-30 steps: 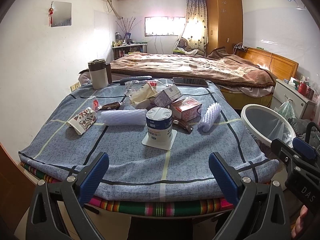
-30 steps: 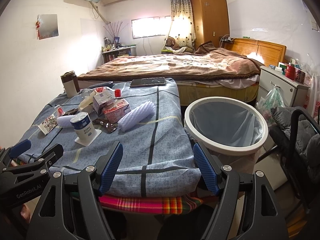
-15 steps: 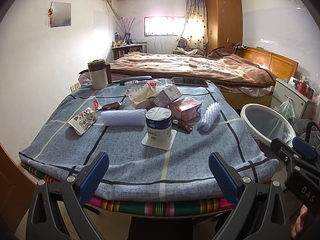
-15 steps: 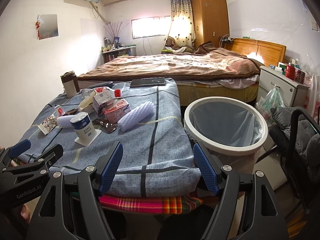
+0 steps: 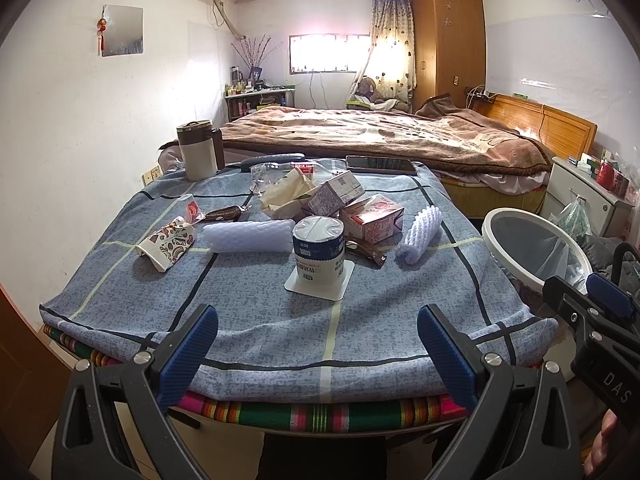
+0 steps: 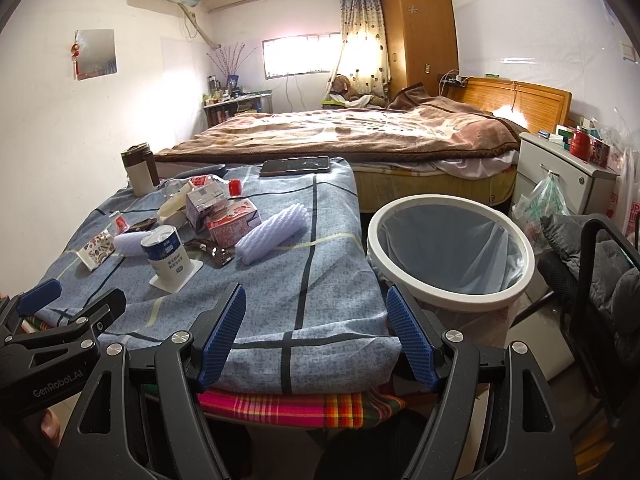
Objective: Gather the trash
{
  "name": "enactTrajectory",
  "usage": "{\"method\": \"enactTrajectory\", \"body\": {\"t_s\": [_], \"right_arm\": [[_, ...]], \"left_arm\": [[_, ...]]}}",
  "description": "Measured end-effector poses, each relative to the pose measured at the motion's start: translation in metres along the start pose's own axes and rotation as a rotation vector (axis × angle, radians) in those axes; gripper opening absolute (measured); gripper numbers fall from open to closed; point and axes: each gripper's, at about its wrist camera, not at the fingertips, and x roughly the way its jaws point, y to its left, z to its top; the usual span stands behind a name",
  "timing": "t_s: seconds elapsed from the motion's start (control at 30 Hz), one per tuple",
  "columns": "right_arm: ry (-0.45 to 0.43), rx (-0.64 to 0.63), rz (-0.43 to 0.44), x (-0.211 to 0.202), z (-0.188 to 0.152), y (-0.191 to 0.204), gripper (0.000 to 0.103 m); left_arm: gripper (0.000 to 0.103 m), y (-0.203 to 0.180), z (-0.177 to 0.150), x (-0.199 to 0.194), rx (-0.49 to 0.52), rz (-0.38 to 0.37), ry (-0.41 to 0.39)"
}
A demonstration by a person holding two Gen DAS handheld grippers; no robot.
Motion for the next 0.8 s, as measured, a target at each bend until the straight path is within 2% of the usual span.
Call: {"method": "enactTrajectory", "body": {"t_s": [0.5, 0.8], "right_arm": [[0.002, -0.001, 0.000, 0.000, 0.000, -0.001, 0.074], [-0.004, -0.002, -0.012, 0.016, 0.007, 0.001, 0.074]], "left_arm": [[0.101, -0.001, 0.000, 0.001, 0.002, -0.003, 0.003], [0.101, 0.009, -0.002, 0.021, 0.012, 0.021, 0.045]]}}
